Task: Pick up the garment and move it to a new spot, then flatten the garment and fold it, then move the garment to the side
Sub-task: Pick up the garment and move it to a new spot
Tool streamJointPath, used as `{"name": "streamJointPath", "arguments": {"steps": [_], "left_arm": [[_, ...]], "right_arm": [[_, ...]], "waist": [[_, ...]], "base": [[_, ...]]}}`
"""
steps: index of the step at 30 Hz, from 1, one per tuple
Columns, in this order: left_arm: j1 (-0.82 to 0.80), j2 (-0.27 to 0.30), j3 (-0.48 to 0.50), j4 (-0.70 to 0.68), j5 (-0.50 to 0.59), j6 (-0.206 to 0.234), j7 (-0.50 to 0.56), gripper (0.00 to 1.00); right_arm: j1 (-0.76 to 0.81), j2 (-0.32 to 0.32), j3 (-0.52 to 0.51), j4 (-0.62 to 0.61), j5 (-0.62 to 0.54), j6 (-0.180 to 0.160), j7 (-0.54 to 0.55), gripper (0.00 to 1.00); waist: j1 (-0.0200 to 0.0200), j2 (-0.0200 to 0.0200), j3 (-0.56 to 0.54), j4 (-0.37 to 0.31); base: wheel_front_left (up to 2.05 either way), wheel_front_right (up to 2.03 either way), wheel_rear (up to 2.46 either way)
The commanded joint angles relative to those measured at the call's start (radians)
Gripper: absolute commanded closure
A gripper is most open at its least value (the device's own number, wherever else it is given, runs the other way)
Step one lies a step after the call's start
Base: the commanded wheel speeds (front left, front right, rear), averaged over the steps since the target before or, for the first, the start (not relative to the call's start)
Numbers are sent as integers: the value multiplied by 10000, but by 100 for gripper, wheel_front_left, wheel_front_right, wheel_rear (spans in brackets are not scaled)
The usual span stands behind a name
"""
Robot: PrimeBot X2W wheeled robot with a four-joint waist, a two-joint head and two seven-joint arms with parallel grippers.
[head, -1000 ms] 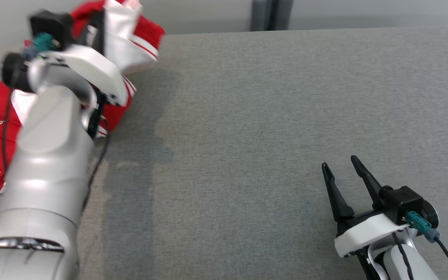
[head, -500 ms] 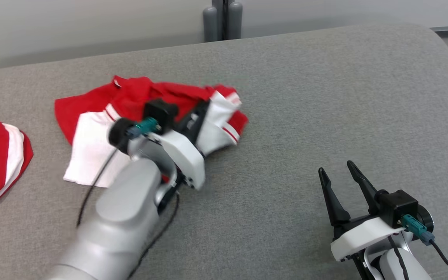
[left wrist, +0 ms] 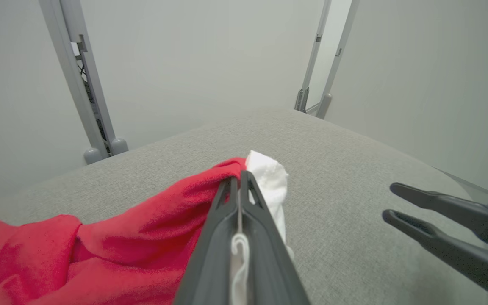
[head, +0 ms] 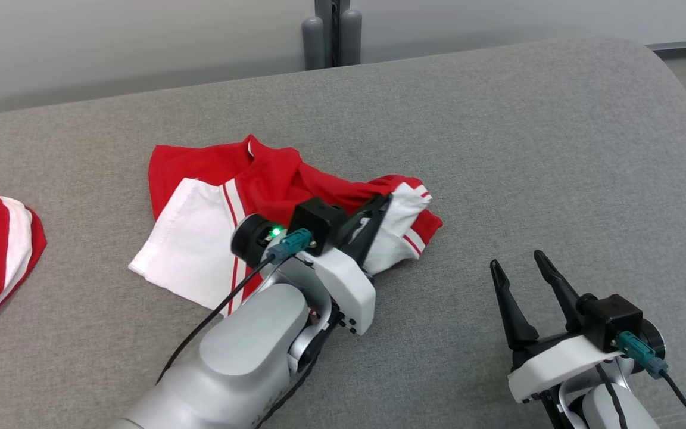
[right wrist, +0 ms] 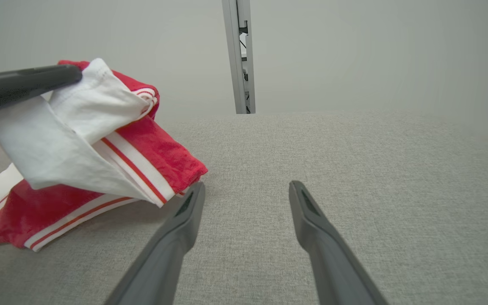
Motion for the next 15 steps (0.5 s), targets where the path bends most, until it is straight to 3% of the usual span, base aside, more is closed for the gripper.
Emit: {"name": "streamJointPath", "arguments": {"steps": [1, 4, 15], "left_arm": [[-90, 61, 117, 166, -45, 123, -67, 0], [42, 58, 667, 333, 210, 342, -99, 0], [2935, 1111, 4230, -836, 2003, 795, -101, 0]], "right_arm": [[39, -16, -60, -10, 69, -3, -2, 0], [72, -10, -147, -28, 67, -3, -2, 0], [474, -58, -488, -127, -55, -3, -2, 0]], "waist": [[0, 0, -31, 50], [0, 0, -104, 166], [0, 0, -792, 713]], "base": [[0, 0, 0], [0, 0, 0], [0, 0, 0]]}}
